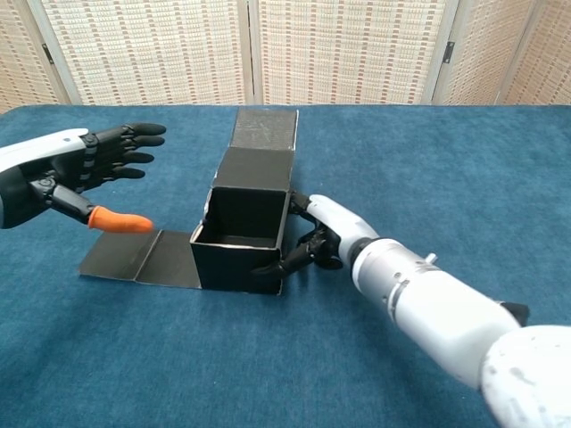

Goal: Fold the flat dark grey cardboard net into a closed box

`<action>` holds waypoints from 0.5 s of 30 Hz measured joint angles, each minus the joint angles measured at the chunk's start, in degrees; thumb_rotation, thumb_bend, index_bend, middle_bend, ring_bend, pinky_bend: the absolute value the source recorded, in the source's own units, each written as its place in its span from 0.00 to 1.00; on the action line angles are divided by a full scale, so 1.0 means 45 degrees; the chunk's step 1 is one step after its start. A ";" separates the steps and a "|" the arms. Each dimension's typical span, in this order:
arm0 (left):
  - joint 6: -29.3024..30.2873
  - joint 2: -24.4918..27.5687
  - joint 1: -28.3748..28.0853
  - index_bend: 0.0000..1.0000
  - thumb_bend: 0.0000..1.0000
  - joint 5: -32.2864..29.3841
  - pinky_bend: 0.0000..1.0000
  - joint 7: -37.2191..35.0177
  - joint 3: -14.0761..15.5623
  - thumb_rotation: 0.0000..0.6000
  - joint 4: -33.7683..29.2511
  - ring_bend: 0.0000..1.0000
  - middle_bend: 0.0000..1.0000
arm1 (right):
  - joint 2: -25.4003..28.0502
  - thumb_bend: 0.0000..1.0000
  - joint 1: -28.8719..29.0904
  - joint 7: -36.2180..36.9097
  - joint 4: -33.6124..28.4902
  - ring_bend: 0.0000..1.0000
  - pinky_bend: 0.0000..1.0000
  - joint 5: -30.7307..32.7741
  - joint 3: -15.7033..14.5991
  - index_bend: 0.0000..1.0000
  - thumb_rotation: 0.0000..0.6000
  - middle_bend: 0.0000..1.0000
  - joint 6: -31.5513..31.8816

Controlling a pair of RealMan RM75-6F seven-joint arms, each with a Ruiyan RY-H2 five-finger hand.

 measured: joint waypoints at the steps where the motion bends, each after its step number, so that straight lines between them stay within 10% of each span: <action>1: 0.0094 0.0024 0.0046 0.00 0.18 0.0043 0.11 -0.0038 0.0012 1.00 0.0021 0.00 0.00 | -0.0248 0.08 0.0031 0.0077 0.0348 0.78 1.00 -0.0109 0.0108 0.22 1.00 0.32 0.0054; 4: 0.0445 0.0074 0.0188 0.11 0.17 0.0191 0.36 -0.0048 0.0035 1.00 0.0057 0.17 0.09 | -0.0675 0.17 0.0117 0.0385 0.1042 0.81 1.00 -0.0246 0.0563 0.34 1.00 0.42 0.0006; 8: 0.1279 0.0068 0.0438 0.48 0.18 0.0599 0.81 -0.0022 0.0052 1.00 0.0120 0.67 0.46 | -0.0709 0.21 0.0146 0.0977 0.1177 0.81 1.00 -0.0244 0.1276 0.40 1.00 0.46 -0.0287; 15: 0.1812 0.0380 0.0334 0.60 0.24 0.2753 0.96 -0.1064 0.0636 1.00 0.0310 0.90 0.60 | 0.0272 0.22 0.0043 0.2397 0.0093 0.81 1.00 0.0463 0.2759 0.41 1.00 0.47 -0.1745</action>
